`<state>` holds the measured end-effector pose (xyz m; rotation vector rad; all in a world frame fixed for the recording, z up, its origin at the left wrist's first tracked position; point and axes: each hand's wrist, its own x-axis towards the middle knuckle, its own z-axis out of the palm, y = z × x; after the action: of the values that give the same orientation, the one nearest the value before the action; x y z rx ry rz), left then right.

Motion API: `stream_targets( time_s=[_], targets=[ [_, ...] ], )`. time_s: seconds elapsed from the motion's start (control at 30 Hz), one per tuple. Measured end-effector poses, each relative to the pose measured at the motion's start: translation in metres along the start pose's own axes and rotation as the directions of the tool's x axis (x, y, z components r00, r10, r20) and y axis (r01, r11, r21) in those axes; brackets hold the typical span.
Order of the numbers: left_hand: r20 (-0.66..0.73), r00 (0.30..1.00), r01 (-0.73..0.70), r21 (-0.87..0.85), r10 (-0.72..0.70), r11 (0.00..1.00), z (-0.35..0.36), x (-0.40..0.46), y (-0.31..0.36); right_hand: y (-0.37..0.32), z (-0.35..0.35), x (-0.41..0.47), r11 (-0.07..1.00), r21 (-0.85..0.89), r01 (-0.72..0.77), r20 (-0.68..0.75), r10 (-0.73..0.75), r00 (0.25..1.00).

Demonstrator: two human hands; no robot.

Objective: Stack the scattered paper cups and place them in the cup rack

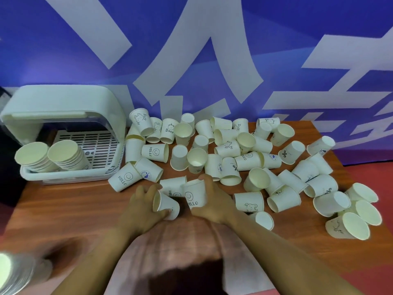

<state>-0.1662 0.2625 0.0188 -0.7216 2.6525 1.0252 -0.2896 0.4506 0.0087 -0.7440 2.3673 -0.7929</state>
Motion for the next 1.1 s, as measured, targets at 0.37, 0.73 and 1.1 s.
stream_targets(
  time_s=[0.37,0.73,1.1],
  targets=[
    [-0.081,0.994,0.066,-0.083,-0.073,0.994,-0.039,-0.023,-0.031,-0.040,0.027,0.017,0.995,0.095,-0.030,0.008,0.029,1.000],
    [-0.249,0.968,0.019,-0.104,-0.044,0.994,-0.094,-0.034,-0.069,-0.081,0.049,0.033,0.990,0.135,-0.041,-0.010,0.043,0.999],
    [-0.433,0.893,0.120,-0.031,-0.121,0.992,-0.183,-0.037,-0.125,-0.164,0.069,0.063,0.986,0.133,0.104,-0.062,-0.097,0.993]
  ],
)
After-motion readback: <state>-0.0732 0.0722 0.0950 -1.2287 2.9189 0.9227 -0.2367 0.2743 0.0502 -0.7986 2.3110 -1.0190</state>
